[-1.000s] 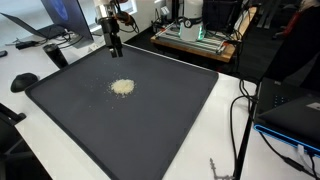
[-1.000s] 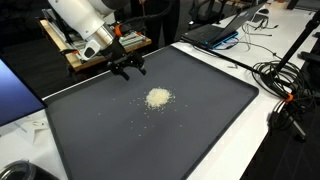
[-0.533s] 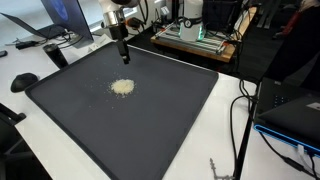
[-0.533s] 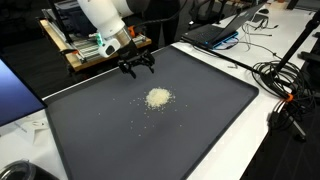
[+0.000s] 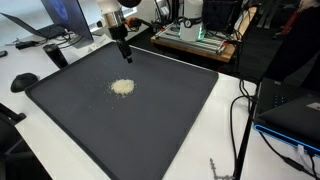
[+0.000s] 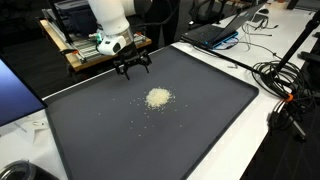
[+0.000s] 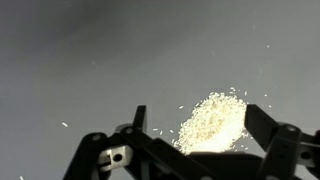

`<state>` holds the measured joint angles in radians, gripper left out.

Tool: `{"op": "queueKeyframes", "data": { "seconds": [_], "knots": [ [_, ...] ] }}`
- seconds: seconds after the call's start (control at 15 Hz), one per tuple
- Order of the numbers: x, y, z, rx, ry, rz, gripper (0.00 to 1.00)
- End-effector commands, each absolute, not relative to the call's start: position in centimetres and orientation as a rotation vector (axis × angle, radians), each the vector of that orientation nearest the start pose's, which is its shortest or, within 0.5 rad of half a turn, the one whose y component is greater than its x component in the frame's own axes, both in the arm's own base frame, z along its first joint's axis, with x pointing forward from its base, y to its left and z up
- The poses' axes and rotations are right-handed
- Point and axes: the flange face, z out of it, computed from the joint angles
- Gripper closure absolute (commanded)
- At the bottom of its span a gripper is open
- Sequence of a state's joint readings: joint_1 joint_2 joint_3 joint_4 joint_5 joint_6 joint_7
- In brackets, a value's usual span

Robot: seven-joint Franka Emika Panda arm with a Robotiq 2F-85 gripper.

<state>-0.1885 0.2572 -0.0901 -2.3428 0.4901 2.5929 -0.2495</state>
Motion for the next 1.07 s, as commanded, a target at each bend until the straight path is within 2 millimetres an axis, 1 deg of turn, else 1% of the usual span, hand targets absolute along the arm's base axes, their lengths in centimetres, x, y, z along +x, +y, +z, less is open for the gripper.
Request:
{"op": "queueKeyframes", "data": {
  "seconds": [0.0, 0.13, 0.27, 0.4, 0.53, 0.8, 0.87, 0.93, 1.0],
  "knots": [
    [48.9, -15.8, 22.9, -2.91, 0.496, -0.059, 0.0],
    [48.7, -15.9, 22.7, -2.934, 0.415, -0.072, 0.0],
    [48.6, -15.6, 22.9, -2.923, 0.324, -0.118, 0.0],
    [48.5, -14.6, 23.2, -2.92, 0.228, -0.196, 0.0],
    [48.4, -13.5, 23.3, -2.958, 0.137, -0.272, 0.0],
    [47.8, -10.6, 23.4, -3.066, -0.068, -0.452, 0.0],
    [49.3, -11.7, 22.7, -3.029, 0.022, -0.38, 0.0],
    [49.1, -11.1, 22.5, -3.035, 0.008, -0.389, 0.0],
    [49.1, -11.0, 22.5, -3.034, 0.008, -0.387, 0.0]
  ]
}}
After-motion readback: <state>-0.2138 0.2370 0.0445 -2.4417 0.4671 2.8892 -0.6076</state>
